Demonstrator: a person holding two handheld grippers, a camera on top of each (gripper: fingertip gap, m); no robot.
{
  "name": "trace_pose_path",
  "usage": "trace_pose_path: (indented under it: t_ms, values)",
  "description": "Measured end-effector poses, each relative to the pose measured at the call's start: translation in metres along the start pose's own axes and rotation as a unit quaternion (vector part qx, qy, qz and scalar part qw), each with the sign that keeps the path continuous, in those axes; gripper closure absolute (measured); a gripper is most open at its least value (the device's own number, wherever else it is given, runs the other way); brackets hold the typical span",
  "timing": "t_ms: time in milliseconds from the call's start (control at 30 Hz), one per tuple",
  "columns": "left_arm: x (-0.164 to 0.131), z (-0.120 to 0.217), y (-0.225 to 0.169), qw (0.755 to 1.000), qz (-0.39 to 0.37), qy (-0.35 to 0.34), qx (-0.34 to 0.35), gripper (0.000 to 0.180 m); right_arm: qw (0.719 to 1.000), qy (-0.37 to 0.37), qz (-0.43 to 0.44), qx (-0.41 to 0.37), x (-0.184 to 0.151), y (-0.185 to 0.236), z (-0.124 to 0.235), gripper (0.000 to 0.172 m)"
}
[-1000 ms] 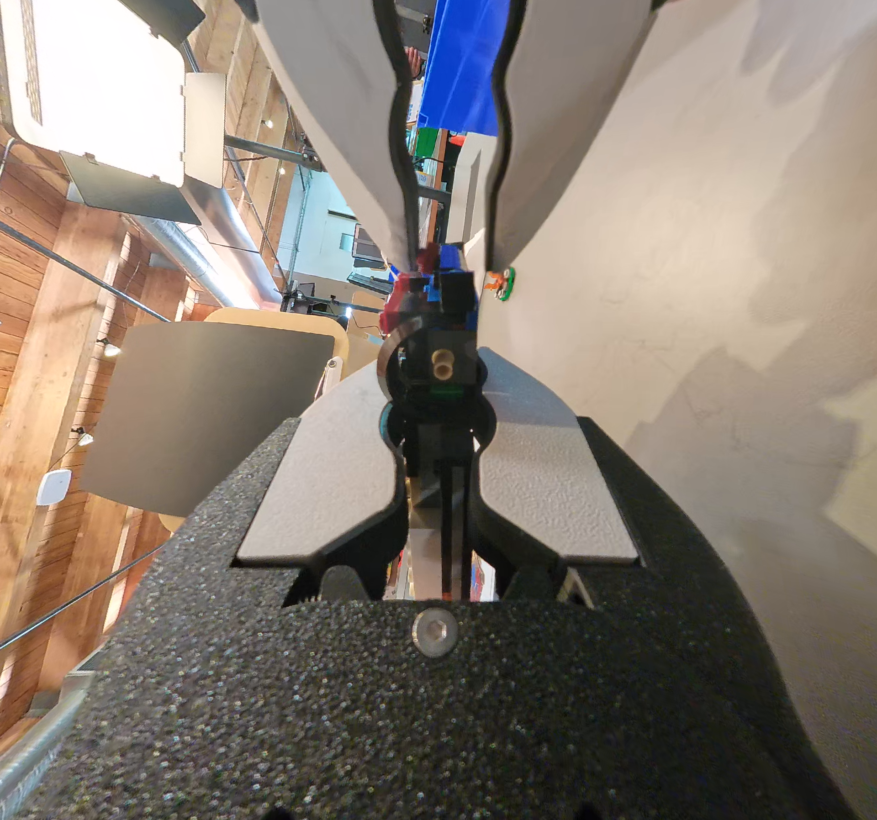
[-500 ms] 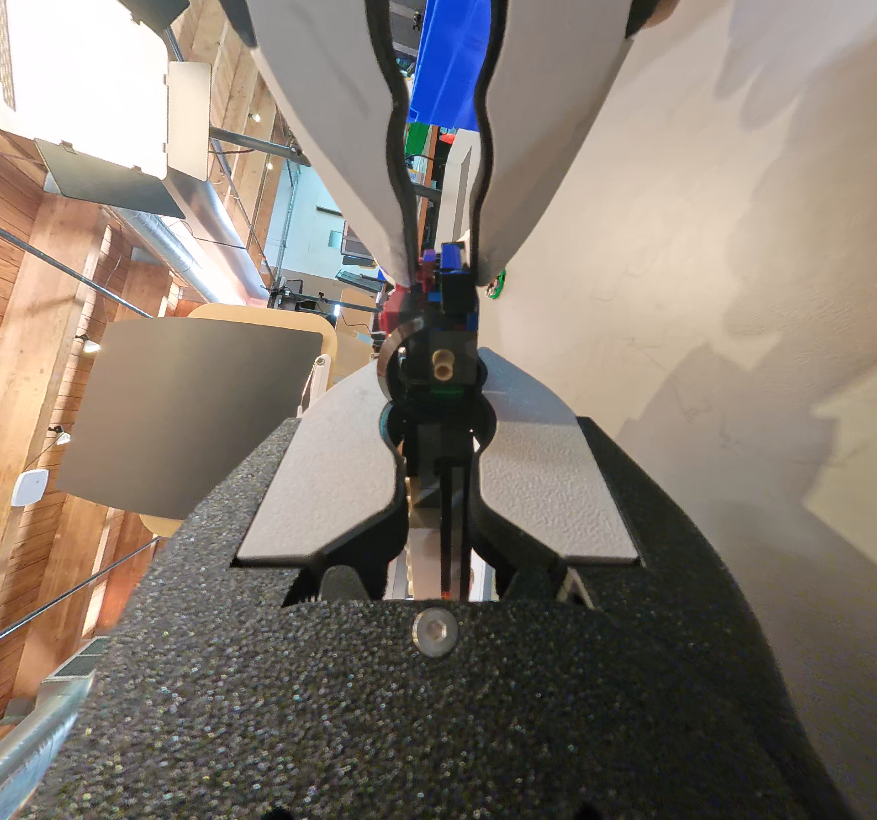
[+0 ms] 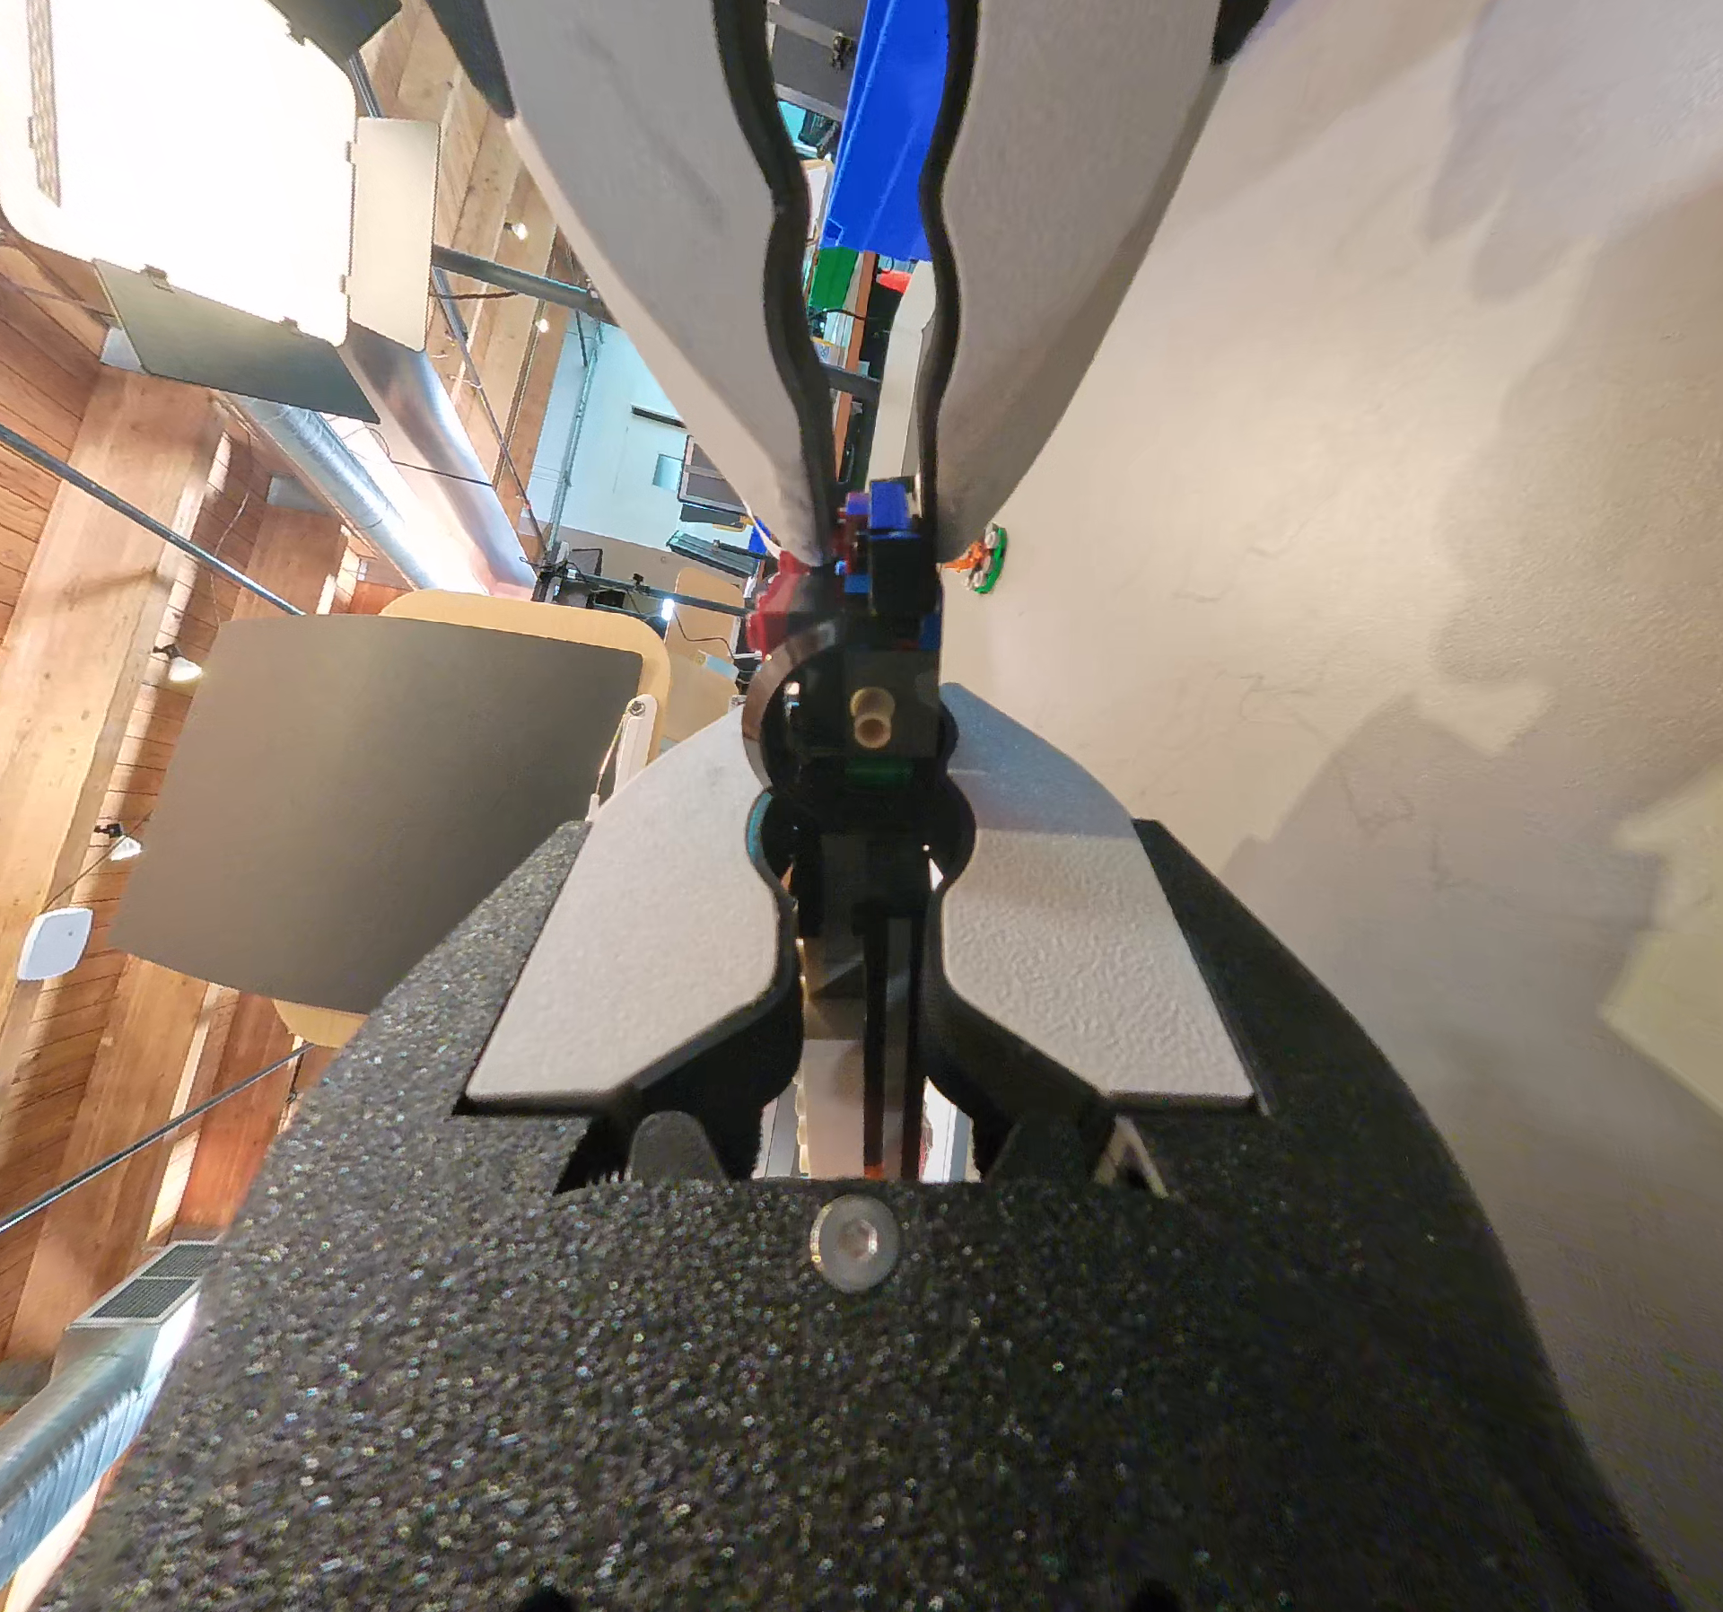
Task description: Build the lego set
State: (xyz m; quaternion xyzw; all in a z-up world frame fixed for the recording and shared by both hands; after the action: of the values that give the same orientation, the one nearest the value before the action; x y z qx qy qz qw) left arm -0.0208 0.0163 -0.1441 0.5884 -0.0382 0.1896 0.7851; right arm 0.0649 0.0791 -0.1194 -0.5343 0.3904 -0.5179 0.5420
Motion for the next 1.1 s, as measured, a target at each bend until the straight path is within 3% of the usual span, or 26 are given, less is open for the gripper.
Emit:
trace_pose_path:
  t_ms: [600,867,1100]
  values:
    - [-0.003,-0.002,0.000,1.000,-0.026,0.010,0.009,0.155,0.998,0.016,-0.012,-0.052,-0.005,0.007,0.006,0.148]
    - [-0.002,-0.002,0.000,0.999,-0.031,0.012,0.012,0.155,0.998,0.010,0.013,-0.060,-0.002,0.009,0.000,0.159]
    - [-0.008,-0.005,-0.003,0.999,-0.033,0.025,0.006,0.155,0.994,0.017,-0.068,-0.080,-0.013,0.013,0.000,0.148]
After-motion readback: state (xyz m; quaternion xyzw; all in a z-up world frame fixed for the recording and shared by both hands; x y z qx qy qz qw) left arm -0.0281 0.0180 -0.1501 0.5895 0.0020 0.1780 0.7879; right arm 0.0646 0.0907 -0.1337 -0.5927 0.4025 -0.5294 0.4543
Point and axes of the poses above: each gripper's, where its closed fingertips meet, z back along the fingers, x out of its top, y = z × x across the jaws, the point moved 8 cm from there along z, back along the fingers, and after that the axes turned 13 degrees about -x, right-handed, at the moved point
